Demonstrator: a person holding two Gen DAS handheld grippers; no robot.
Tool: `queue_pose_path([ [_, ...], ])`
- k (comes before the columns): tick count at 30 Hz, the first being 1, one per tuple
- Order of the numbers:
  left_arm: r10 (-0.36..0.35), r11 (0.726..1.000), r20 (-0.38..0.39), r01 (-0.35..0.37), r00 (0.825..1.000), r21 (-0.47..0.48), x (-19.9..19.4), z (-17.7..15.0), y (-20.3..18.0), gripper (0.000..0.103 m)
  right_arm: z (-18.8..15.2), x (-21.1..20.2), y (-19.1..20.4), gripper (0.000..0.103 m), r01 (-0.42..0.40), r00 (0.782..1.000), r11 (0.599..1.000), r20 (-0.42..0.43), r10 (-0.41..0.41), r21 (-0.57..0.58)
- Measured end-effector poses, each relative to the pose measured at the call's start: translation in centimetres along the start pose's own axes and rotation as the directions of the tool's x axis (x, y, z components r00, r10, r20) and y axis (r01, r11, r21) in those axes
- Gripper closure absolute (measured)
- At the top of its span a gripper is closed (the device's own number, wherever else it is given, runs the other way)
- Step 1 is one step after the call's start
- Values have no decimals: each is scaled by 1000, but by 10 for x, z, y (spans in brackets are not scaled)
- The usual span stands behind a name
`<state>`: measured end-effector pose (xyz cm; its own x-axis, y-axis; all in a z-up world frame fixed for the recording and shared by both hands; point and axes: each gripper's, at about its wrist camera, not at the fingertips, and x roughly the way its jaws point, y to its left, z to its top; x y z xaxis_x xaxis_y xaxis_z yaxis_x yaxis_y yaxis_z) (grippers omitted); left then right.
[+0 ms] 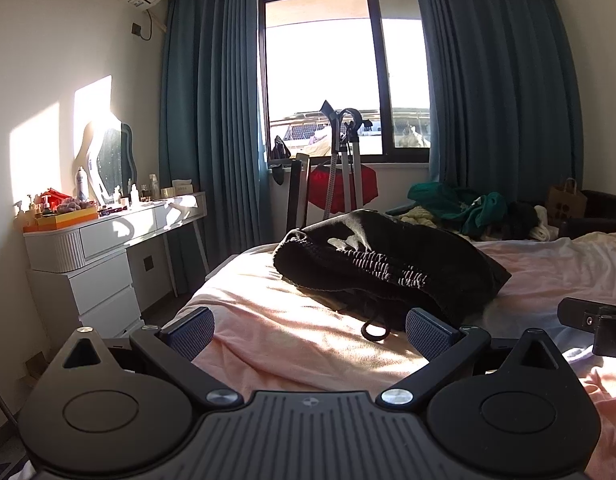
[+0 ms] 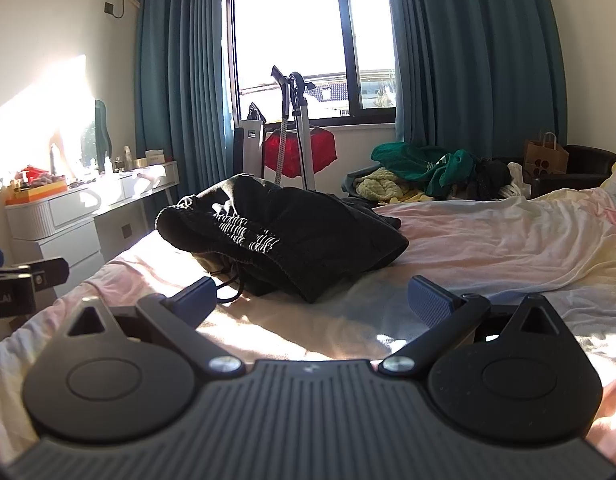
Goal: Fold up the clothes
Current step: 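Move both grippers toward the bundled black trousers on the bed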
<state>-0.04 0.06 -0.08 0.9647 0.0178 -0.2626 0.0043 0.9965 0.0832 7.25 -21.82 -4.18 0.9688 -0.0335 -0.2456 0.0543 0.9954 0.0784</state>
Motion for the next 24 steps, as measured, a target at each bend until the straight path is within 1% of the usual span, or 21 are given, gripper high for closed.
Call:
queue_pose_path([
  [6,-8,1000,3,8,1000,-14,2,-1,-3,0,-1,2,2,0,8,1000,1000,4,-8,1],
  [7,-22,1000,1,22,1000,-11,1,0,-3,0,0,3,-1,0,7,1000,1000,4,-7,11],
  [11,-38,999,5,38,999,-1,-3,-9,-6,0,0,1,-1,0,5,1000,1000,10,-5,19],
  [14,-83,996,-24,82,996,-21,9,-20,-6,0,2,4,-3,0,-5,1000,1000,1,5,27],
  [16,-91,995,-46,89,995,-38,14,-23,-5,0,2,5,-5,0,-3,1000,1000,1,3,28],
  [18,-91,995,-41,89,995,-52,14,-24,-4,0,2,7,-7,0,-2,1000,1000,-3,2,30],
  [24,-69,996,-25,67,997,-52,10,-22,-3,0,1,6,-13,0,0,1000,999,-8,0,50],
])
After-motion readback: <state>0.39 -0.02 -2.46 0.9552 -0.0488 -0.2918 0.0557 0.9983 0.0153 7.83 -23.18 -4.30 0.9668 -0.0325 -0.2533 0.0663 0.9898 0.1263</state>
